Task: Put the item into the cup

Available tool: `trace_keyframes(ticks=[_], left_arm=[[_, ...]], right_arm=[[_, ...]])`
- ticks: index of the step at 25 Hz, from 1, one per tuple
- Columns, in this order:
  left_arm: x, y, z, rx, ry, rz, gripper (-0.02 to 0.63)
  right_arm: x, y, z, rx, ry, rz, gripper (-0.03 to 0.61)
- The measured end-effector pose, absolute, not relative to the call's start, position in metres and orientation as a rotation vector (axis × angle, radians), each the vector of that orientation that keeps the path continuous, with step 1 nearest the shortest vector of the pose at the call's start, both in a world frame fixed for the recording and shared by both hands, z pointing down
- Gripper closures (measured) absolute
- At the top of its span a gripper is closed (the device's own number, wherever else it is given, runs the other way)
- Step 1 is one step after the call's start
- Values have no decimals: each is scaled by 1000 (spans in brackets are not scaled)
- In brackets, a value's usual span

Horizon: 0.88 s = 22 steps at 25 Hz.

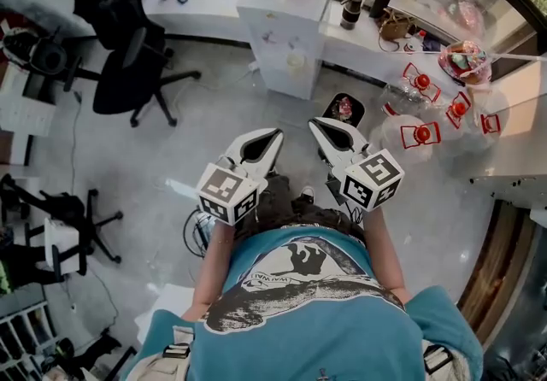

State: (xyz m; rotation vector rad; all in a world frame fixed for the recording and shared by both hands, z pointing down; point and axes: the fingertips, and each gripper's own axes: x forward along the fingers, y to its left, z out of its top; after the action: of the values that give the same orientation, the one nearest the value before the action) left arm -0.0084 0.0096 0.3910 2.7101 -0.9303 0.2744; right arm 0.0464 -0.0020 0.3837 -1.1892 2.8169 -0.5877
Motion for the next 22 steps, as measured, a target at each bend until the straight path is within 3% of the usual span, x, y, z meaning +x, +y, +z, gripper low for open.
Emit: trace_keyframes(ticks=[22], left_arm=[[-8, 31, 394, 2729, -898, 239, 600]], right_arm=[[41, 17, 397, -1232, 2878, -564, 578]])
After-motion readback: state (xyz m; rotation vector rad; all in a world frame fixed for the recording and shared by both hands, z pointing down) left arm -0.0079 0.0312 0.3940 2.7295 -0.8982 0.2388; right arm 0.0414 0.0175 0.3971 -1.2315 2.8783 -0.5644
